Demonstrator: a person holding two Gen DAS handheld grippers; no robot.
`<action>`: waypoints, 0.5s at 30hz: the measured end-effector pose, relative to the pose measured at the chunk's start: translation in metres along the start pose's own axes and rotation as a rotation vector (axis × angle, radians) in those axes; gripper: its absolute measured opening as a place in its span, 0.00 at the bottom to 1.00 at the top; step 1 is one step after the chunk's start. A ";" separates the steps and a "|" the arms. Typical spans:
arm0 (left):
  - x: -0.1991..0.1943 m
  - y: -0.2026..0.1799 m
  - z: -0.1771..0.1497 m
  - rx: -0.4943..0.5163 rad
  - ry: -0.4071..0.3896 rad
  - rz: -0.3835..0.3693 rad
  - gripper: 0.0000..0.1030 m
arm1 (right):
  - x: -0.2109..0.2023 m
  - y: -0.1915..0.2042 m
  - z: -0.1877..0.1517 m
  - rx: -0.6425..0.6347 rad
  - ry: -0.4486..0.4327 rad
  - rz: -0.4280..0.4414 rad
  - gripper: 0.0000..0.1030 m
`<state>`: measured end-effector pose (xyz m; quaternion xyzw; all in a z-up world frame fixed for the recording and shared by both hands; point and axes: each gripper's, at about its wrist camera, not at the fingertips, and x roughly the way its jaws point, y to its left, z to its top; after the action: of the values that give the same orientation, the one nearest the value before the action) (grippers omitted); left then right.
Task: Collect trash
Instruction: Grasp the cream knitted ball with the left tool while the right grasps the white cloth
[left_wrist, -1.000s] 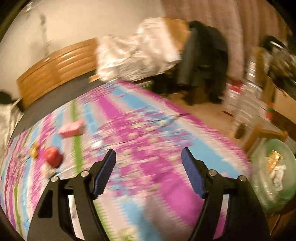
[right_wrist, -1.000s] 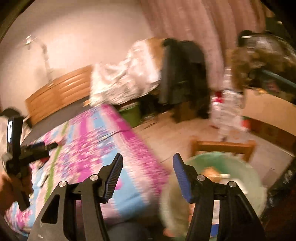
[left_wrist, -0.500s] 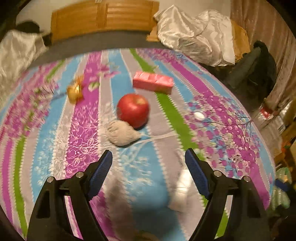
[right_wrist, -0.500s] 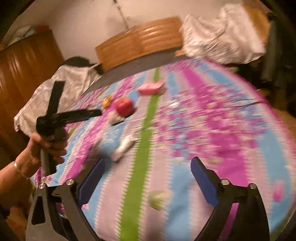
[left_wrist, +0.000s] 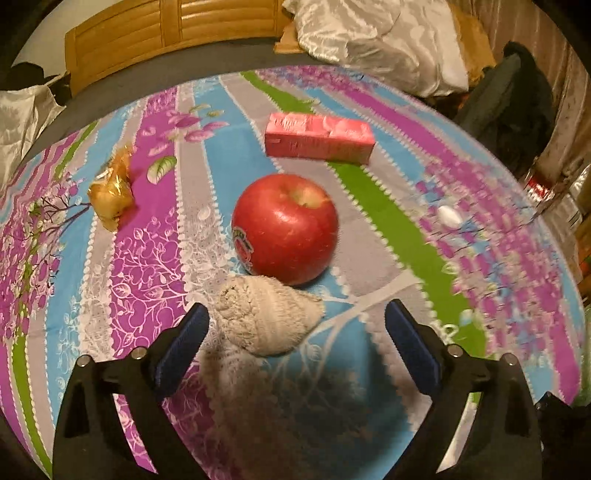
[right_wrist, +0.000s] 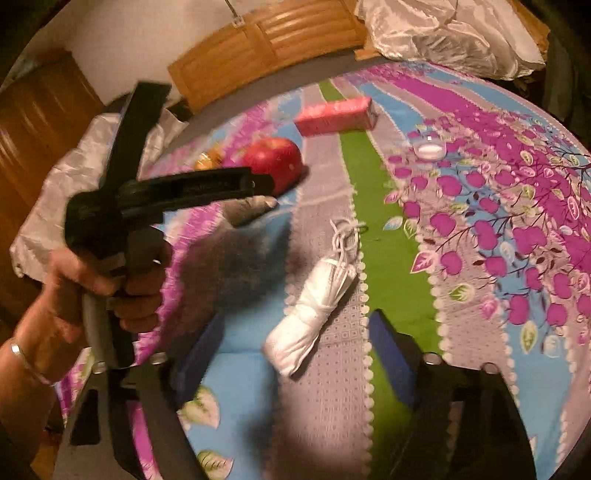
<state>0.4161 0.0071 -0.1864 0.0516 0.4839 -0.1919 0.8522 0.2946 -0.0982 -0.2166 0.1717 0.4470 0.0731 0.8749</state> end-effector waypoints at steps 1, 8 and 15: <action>0.005 0.002 0.000 -0.002 0.013 0.006 0.77 | 0.007 0.000 0.000 0.011 0.013 -0.011 0.63; 0.012 0.021 -0.016 -0.021 0.027 0.126 0.34 | 0.017 -0.006 -0.010 0.027 0.043 0.005 0.30; -0.046 0.044 -0.047 -0.224 -0.069 0.059 0.30 | -0.028 -0.022 -0.014 -0.004 0.023 0.050 0.29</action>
<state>0.3738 0.0728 -0.1768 -0.0364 0.4712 -0.1130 0.8740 0.2663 -0.1228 -0.2113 0.1802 0.4525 0.0980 0.8679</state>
